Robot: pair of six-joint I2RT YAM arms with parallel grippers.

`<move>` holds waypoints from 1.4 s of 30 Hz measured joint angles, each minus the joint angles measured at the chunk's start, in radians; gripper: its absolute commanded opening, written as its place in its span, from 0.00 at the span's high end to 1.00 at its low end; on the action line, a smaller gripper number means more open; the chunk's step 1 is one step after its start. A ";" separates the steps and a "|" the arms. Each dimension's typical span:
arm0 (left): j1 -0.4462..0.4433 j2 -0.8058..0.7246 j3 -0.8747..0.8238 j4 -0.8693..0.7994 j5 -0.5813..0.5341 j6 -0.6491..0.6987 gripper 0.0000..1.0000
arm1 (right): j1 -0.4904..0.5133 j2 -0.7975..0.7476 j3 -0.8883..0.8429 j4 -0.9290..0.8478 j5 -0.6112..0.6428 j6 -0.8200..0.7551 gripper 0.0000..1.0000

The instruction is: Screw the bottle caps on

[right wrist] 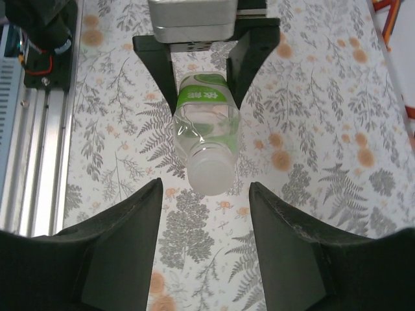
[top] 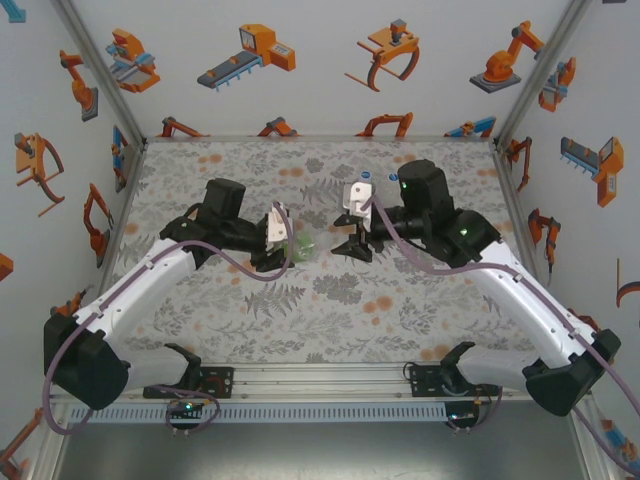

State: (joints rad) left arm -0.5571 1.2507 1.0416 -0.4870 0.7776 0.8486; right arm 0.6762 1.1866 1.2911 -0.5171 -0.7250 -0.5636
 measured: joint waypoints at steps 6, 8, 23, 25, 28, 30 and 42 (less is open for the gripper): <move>-0.005 0.000 0.000 -0.013 0.009 0.010 1.00 | 0.021 0.023 -0.021 0.011 -0.009 -0.071 0.48; -0.006 0.000 0.000 -0.017 0.011 0.013 1.00 | 0.026 0.028 -0.026 0.013 -0.010 -0.082 0.49; -0.007 0.000 0.001 -0.024 0.028 0.021 1.00 | 0.034 0.050 -0.034 0.027 -0.015 -0.093 0.62; -0.007 0.000 0.002 -0.026 0.028 0.021 1.00 | 0.034 0.050 -0.034 0.029 -0.015 -0.095 0.66; -0.007 0.000 0.002 -0.029 0.028 0.022 1.00 | 0.034 0.050 -0.034 0.028 -0.014 -0.097 0.75; -0.007 0.000 0.002 -0.031 0.027 0.022 1.00 | 0.034 0.050 -0.037 0.031 -0.013 -0.097 0.84; -0.016 0.000 0.003 -0.043 0.036 0.028 1.00 | 0.042 -0.034 -0.143 0.131 0.004 -0.089 1.00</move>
State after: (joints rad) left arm -0.5728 1.2510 1.0451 -0.5304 0.8139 0.8764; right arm 0.7181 1.1522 1.1484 -0.3862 -0.7208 -0.6529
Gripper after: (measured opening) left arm 0.516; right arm 0.356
